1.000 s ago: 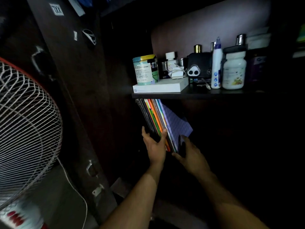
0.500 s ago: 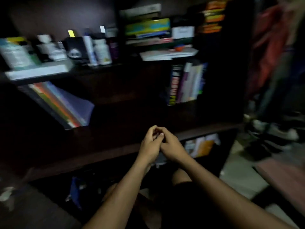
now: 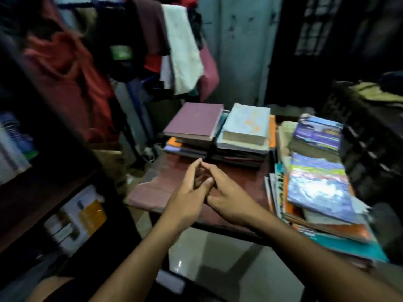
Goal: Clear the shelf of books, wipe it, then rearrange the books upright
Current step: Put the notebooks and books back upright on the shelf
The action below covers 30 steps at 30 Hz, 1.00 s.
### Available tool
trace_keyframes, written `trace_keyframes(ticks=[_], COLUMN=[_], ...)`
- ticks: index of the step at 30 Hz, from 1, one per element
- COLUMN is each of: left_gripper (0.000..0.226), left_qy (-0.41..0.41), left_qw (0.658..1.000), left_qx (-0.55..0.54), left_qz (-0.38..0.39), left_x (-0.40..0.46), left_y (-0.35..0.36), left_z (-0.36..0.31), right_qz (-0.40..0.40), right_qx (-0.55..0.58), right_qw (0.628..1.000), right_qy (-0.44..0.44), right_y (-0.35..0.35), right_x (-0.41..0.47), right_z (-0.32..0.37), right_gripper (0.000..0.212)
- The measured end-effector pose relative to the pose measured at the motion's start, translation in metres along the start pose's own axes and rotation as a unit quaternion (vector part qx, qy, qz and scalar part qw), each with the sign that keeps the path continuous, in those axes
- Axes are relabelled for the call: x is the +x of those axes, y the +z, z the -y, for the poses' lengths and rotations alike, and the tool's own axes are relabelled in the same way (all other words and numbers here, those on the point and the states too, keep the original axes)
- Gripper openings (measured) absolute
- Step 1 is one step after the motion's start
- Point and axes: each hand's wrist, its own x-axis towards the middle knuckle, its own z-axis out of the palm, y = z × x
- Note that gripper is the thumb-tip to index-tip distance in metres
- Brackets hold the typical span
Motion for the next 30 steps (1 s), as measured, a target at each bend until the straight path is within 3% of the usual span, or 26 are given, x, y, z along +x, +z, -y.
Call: trace_keyframes(ticks=[6, 11, 14, 16, 19, 21, 23, 26, 30], left_gripper=[0.047, 0.044, 0.048, 0.052, 0.053, 0.055, 0.063, 0.065, 0.063], left_qy=[0.006, -0.01, -0.008, -0.006, -0.051, -0.065, -0.072, -0.079, -0.082], left_qw=[0.992, 0.977, 0.965, 0.959, 0.955, 0.951, 0.949, 0.949, 0.953], left_qx=[-0.007, 0.001, 0.026, 0.048, 0.028, 0.036, 0.055, 0.073, 0.068], left_qz=[0.129, 0.214, 0.262, 0.28, 0.291, 0.302, 0.301, 0.296, 0.283], left_x=[-0.011, -0.015, -0.018, -0.018, -0.016, -0.018, -0.021, -0.022, -0.027], left_y=[0.049, 0.086, 0.106, 0.116, 0.124, 0.127, 0.129, 0.132, 0.138], left_z=[0.002, -0.01, -0.014, -0.012, -0.01, -0.007, -0.003, 0.0, -0.004], right_qz=[-0.014, -0.078, -0.211, -0.339, -0.467, -0.433, -0.355, -0.306, -0.32], right_qx=[-0.194, -0.211, -0.179, -0.156, -0.122, -0.039, 0.085, 0.136, 0.145], right_qw=[0.981, 0.974, 0.96, 0.927, 0.87, 0.865, 0.865, 0.859, 0.854], right_qy=[0.009, -0.007, -0.036, -0.036, 0.104, 0.25, 0.344, 0.386, 0.384], right_y=[-0.056, -0.079, -0.087, -0.098, -0.124, -0.138, -0.139, -0.134, -0.128], right_x=[-0.064, -0.087, -0.107, -0.125, -0.152, -0.161, -0.163, -0.162, -0.161], right_z=[-0.032, -0.04, -0.047, -0.057, -0.094, -0.119, -0.141, -0.159, -0.156], right_gripper=[0.071, 0.054, 0.039, 0.032, 0.045, 0.07, 0.09, 0.088, 0.089])
